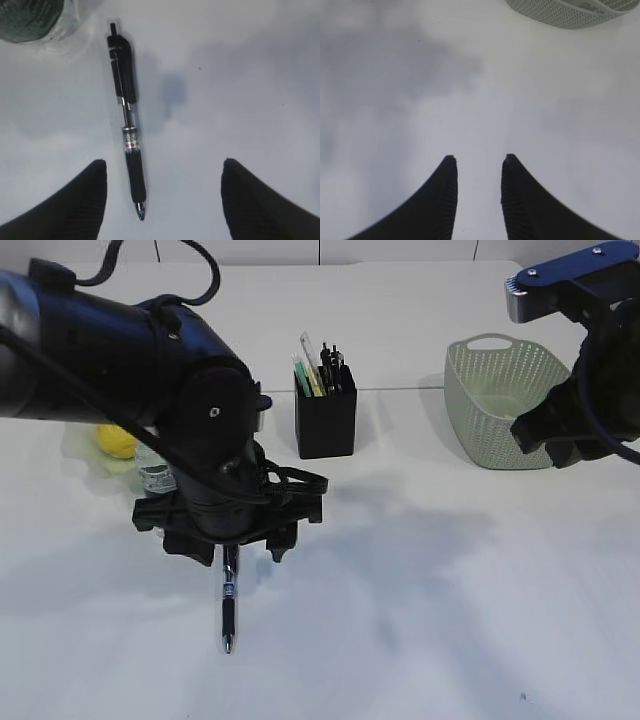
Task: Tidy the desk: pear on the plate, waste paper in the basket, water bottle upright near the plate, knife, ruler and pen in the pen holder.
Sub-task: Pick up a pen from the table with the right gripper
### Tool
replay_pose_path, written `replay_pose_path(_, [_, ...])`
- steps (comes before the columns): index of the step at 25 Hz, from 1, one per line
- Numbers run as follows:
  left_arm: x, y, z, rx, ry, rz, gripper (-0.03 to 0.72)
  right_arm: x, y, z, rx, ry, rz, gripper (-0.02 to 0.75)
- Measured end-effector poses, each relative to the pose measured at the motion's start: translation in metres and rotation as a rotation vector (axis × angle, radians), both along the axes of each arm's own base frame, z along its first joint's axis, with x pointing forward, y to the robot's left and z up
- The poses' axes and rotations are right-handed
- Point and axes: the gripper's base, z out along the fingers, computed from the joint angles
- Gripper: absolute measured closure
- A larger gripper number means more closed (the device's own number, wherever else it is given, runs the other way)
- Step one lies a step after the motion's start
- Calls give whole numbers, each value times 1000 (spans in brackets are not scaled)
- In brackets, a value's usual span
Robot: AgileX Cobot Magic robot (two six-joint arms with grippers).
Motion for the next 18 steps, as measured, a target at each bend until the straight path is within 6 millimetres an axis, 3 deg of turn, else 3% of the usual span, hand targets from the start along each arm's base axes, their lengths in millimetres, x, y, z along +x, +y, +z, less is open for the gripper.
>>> replay_pose_path(6, [15, 9, -11, -8, -2, 45, 182, 0, -1, 0, -11, -5, 1, 510])
replay_pose_path(18, [22, 5, -39, 13, 7, 27, 182, 1, -2, 1, -26, -11, 4, 509])
